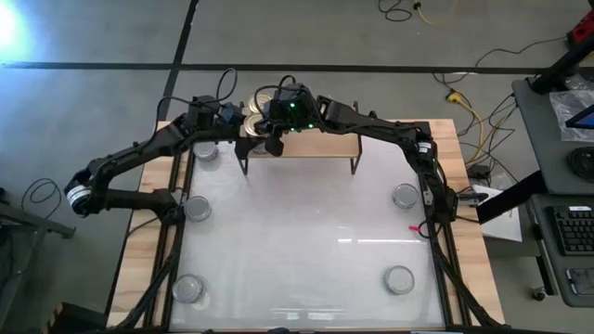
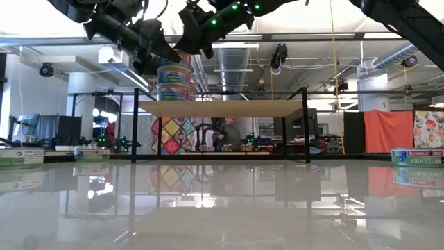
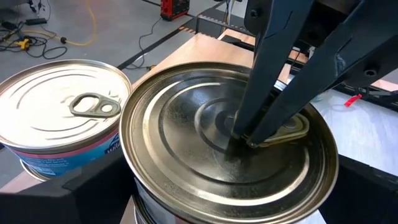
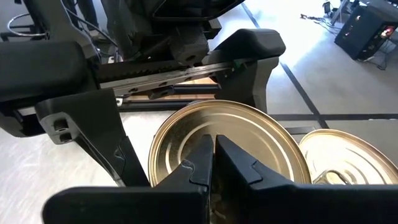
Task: Stack canned seafood by type on shelf
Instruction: Stack the blue-pink tuna can on top of the other blue-pink tuna on the shelf
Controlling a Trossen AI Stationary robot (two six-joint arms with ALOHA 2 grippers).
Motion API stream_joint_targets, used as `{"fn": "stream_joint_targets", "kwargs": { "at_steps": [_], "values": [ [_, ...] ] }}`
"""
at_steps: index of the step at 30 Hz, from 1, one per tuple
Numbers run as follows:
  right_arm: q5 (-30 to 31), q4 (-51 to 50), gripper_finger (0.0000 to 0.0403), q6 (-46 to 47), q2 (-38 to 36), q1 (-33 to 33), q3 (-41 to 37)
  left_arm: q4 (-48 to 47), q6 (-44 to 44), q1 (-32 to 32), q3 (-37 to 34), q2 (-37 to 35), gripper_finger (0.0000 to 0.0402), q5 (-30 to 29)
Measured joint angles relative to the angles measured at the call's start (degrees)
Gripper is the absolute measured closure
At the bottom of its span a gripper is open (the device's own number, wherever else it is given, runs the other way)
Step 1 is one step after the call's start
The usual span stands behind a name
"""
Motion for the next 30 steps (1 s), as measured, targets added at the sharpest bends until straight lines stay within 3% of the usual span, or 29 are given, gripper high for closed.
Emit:
{"fn": "stream_joint_targets", "kwargs": {
  "at_steps": [30],
  "values": [
    [0.0,-0.92,0.039,-0.91,-0.02,0.02,-0.02,1.0,1.3,-0.02,0.2,2.75,0.0006,-1.05]
  ]
}}
